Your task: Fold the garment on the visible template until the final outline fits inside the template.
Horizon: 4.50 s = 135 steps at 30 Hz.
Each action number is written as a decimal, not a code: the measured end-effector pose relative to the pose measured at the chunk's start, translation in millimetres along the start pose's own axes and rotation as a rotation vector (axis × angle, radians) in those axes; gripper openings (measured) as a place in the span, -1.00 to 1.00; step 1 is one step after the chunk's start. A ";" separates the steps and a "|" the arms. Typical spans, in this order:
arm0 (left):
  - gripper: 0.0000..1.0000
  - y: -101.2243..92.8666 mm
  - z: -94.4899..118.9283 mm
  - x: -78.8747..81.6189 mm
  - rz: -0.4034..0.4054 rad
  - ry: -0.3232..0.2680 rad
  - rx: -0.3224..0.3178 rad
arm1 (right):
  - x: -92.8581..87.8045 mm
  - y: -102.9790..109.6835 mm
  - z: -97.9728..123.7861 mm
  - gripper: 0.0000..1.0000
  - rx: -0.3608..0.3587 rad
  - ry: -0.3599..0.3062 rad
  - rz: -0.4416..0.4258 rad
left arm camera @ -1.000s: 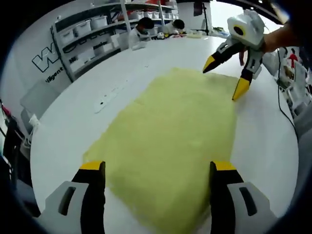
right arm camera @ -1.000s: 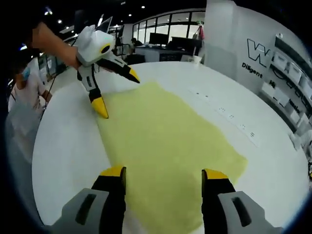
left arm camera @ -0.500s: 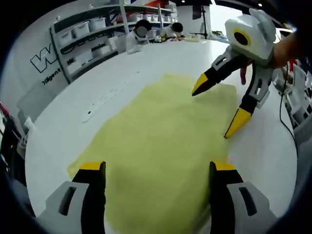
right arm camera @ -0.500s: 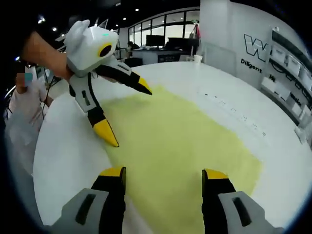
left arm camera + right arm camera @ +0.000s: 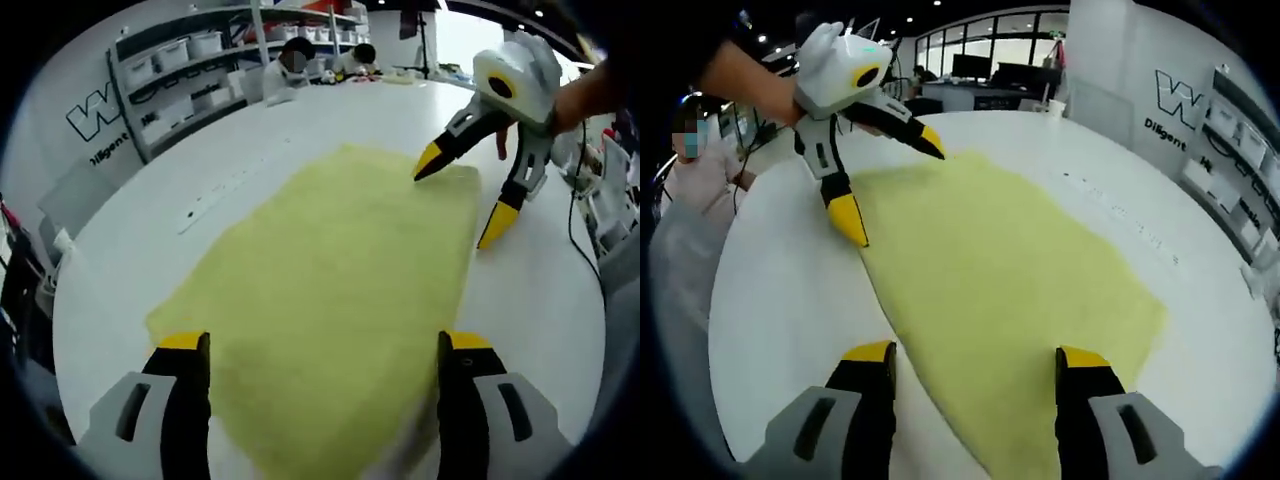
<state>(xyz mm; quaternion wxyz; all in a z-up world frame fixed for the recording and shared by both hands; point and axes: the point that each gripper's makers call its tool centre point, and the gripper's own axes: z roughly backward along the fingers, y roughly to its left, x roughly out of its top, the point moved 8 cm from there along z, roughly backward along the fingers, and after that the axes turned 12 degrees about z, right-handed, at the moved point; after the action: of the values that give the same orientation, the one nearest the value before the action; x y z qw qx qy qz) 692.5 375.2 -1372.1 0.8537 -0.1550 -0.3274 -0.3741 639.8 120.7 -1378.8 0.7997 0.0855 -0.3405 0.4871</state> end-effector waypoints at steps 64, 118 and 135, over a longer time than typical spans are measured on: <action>0.37 -19.4 117.8 -73.1 0.123 -0.056 0.077 | -17.9 31.8 109.8 0.15 -0.092 -0.021 -0.046; 0.98 -95.0 182.4 -101.9 0.320 -0.368 0.163 | -30.7 139.2 151.6 0.98 -0.289 -0.201 -0.275; 0.98 -124.2 216.9 -121.3 0.341 -0.393 0.244 | -26.4 161.2 166.7 0.98 -0.321 -0.274 -0.243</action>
<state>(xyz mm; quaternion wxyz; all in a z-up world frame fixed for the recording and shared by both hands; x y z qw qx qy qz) 443.1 467.5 -1291.6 0.8367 -0.1737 -0.4985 -0.1459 420.2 106.0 -1301.2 0.8022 0.0631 -0.5059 0.3109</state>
